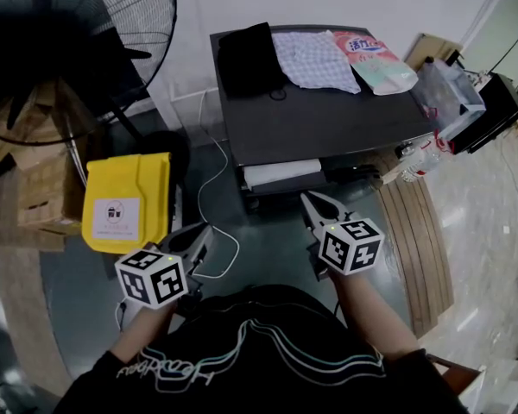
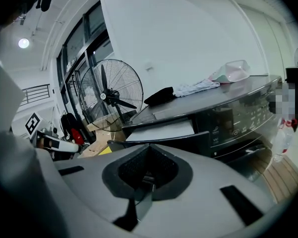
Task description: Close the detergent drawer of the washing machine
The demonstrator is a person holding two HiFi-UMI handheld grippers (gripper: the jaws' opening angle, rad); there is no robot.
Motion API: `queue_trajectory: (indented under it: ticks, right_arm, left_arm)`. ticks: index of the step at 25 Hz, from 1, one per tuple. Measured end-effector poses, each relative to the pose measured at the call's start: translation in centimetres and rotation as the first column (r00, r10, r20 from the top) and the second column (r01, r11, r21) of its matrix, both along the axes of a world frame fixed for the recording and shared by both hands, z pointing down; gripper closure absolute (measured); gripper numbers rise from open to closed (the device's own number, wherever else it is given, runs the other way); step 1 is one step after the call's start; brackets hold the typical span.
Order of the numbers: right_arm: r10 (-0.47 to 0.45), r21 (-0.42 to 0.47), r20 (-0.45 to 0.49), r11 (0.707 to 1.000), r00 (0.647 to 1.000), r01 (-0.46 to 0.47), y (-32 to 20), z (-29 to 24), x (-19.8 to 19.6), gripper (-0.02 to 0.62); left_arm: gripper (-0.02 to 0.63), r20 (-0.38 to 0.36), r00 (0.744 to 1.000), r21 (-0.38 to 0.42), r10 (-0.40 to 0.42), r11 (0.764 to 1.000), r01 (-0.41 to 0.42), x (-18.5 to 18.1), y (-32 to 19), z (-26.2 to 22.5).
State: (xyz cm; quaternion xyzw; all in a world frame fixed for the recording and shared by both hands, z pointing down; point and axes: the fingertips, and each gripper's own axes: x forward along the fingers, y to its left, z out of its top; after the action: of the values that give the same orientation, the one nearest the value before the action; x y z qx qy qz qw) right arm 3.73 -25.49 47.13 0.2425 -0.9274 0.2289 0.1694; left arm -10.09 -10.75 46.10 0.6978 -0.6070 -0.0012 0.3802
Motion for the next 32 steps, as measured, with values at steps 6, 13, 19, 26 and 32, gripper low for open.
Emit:
queue_trajectory:
  ticks: [6,13,19,26,32]
  right_arm:
    - [-0.015,0.01,0.0,1.0,1.0,0.015,-0.4,-0.1,-0.4,0.569]
    - [-0.017,0.017,-0.002,1.0,1.0,0.018,-0.9,-0.1,-0.8,0.569]
    - [-0.003,0.016,-0.008,1.0,1.0,0.003,-0.9,-0.1,-0.9,0.569]
    - [0.031,0.006,-0.02,0.999,0.999,-0.031,-0.9,0.0,-1.1,0.569]
    - [0.076,-0.007,-0.021,0.997,0.997,-0.076,-1.0,-0.1,-1.1,0.569]
  left_arm:
    - [0.574,0.005,1.0,0.001,-0.013,1.0,0.013,0.0,-0.2,0.1]
    - [0.574,0.011,1.0,0.004,-0.018,1.0,0.018,-0.2,-0.3,-0.5]
    - [0.574,0.005,1.0,-0.003,-0.018,1.0,0.018,-1.0,-0.1,-0.3]
    - [0.574,-0.002,1.0,-0.024,0.027,0.999,-0.027,-1.9,-0.9,-0.3]
    - [0.574,-0.002,0.998,-0.039,0.065,0.997,-0.065,-2.8,-1.5,-0.8]
